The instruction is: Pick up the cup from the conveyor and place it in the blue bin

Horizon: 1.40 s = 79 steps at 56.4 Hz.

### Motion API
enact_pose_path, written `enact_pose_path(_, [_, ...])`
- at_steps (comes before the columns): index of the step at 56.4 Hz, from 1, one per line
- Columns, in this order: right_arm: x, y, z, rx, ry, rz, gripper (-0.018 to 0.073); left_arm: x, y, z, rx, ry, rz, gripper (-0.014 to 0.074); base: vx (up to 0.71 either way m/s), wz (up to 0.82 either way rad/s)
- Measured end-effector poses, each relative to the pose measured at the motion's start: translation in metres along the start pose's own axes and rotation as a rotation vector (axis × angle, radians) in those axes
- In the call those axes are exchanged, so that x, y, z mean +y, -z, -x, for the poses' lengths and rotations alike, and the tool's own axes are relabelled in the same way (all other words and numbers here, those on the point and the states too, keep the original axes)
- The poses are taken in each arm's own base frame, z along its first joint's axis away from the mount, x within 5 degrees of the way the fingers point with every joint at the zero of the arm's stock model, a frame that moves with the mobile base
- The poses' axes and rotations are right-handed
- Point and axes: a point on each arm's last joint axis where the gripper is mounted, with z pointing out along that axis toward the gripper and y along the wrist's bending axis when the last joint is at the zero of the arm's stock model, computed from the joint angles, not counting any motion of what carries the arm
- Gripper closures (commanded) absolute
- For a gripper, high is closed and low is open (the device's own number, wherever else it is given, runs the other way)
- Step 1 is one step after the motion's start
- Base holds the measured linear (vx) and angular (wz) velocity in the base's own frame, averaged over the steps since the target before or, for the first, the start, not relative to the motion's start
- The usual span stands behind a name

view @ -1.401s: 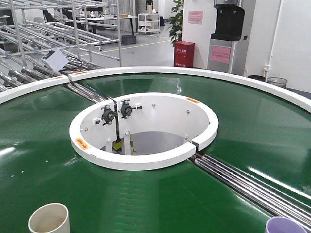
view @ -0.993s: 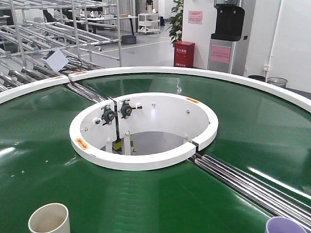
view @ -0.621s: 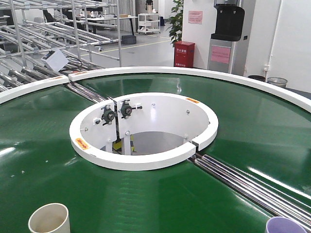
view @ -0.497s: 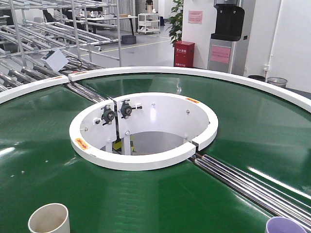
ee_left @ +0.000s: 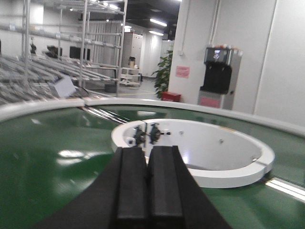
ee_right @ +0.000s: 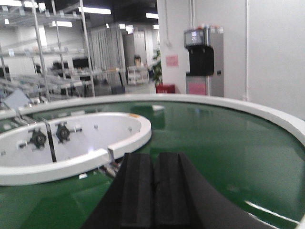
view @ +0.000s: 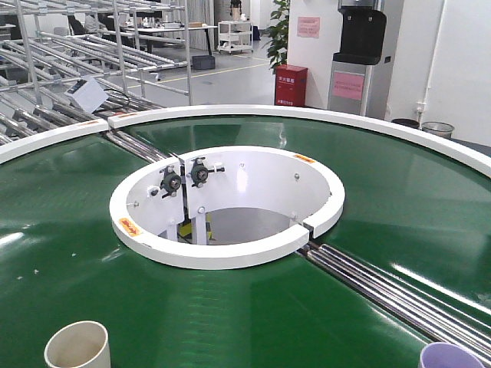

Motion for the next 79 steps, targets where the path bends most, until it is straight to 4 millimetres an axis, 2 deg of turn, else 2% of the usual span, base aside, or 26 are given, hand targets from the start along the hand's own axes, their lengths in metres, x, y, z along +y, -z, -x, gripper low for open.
enact_pose_path(6, [0.002,-0.008,0.026,0.094,0.008,-0.015,0.0568,-0.005,-0.009,0.037,0.011,-0.15,0.009,0.0598,0.0,0.0])
enact_pose_path(9, [0.003,-0.014,0.035,0.126,0.008,-0.019,0.0568,-0.006,-0.019,0.048,0.038,-0.175,0.012,0.0596,0.0,0.0])
enact_pose_path(13, [0.004,-0.025,0.04,0.167,0.012,-0.024,0.0565,-0.006,-0.034,0.05,0.094,-0.185,0.015,0.0594,0.0,0.0])
enact_pose_path(17, [0.003,-0.036,0.036,0.234,0.012,-0.031,0.0561,-0.004,-0.051,0.042,0.181,-0.188,0.02,0.0594,0.0,0.0])
enact_pose_path(24, [0.002,-0.056,0.021,0.372,0.011,-0.045,0.053,0.001,-0.081,0.009,0.408,-0.188,0.03,0.0585,0.0,0.0])
enact_pose_path(32, [0.0,-0.072,0.008,0.475,0.011,-0.055,0.0447,0.005,-0.1,-0.016,0.582,-0.183,0.038,0.0532,0.0,0.0])
enact_pose_path(37, [0.0,-0.078,0.001,0.519,0.01,-0.06,0.0365,0.006,-0.107,-0.024,0.633,-0.183,0.04,0.0465,0.0,0.0])
enact_pose_path(50, [-0.001,-0.085,-0.005,0.558,0.012,-0.063,0.0132,0.008,-0.119,-0.041,0.724,-0.18,0.044,0.0201,0.0,0.0])
enact_pose_path(56, [-0.001,-0.086,-0.005,0.556,0.012,-0.063,0.0081,0.01,-0.125,-0.048,0.752,-0.174,0.048,0.0141,0.0,0.0])
enact_pose_path(62, [-0.001,-0.086,-0.005,0.553,0.008,-0.063,0.0072,0.011,-0.134,-0.055,0.787,-0.135,0.065,0.0136,0.0,0.0])
enact_pose_path(69, [0.001,-0.086,-0.005,0.558,-0.061,-0.067,0.0072,0.009,-0.152,-0.041,0.809,-0.099,0.081,0.0136,0.0,0.0])
enact_pose_path(79, [0.001,-0.085,-0.006,0.57,-0.1,-0.07,0.0072,0.004,-0.199,-0.005,0.844,-0.107,0.072,0.0136,0.0,0.0])
